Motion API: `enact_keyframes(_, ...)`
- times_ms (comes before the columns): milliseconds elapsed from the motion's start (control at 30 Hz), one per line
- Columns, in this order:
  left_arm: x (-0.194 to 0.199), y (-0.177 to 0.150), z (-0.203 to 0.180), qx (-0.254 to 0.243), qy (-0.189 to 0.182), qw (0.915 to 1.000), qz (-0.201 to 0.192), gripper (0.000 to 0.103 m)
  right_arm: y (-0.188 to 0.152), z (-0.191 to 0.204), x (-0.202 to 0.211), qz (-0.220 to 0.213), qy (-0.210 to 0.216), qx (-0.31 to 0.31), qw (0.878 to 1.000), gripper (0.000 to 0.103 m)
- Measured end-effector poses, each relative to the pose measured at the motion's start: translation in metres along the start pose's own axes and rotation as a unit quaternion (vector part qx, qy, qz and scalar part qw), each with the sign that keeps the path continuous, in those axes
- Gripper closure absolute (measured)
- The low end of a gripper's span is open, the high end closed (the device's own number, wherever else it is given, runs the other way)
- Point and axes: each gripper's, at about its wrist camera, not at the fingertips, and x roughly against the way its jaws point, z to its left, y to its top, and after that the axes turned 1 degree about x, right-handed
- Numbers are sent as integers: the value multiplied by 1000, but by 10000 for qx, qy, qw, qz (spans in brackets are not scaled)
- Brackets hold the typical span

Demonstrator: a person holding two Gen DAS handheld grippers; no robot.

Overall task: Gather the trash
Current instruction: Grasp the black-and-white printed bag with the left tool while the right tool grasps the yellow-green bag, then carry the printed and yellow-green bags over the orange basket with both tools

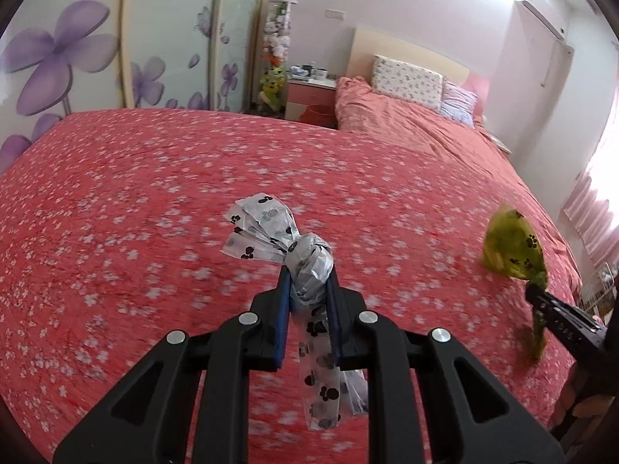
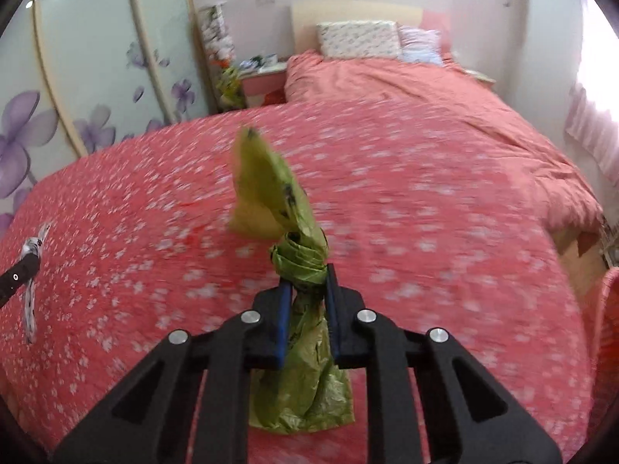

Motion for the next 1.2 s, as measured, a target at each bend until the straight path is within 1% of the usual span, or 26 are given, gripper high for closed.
enact_keyframes(67, 3, -3, -14, -102, -88, 9999, -11, 86, -3, -19, 17, -169, -99, -128, 9997, 86)
enact_keyframes(300, 17, -10, -61, -435, -425, 9981, -35, 85, -19, -69, 74, -666, -283, -500, 9961, 86)
enact_keyframes(567, 37, -19, -114, -870, -844, 9926, -113, 85, -36, -99, 119, -1006, -350, -716, 9917, 86)
enact_keyframes(867, 54, -31, -160, -1275, -1212, 9843, -166, 85, -52, -124, 153, -1243, -372, -974, 9867, 86)
enact_keyframes(1067, 60, -40, -194, -1531, -1435, 9776, -168, 85, -62, -140, 169, -1385, -476, -1131, 9827, 86)
enact_keyframes(1200, 62, -44, -210, -1653, -1592, 9732, -151, 85, -70, -153, 178, -1452, -516, -1296, 9795, 86)
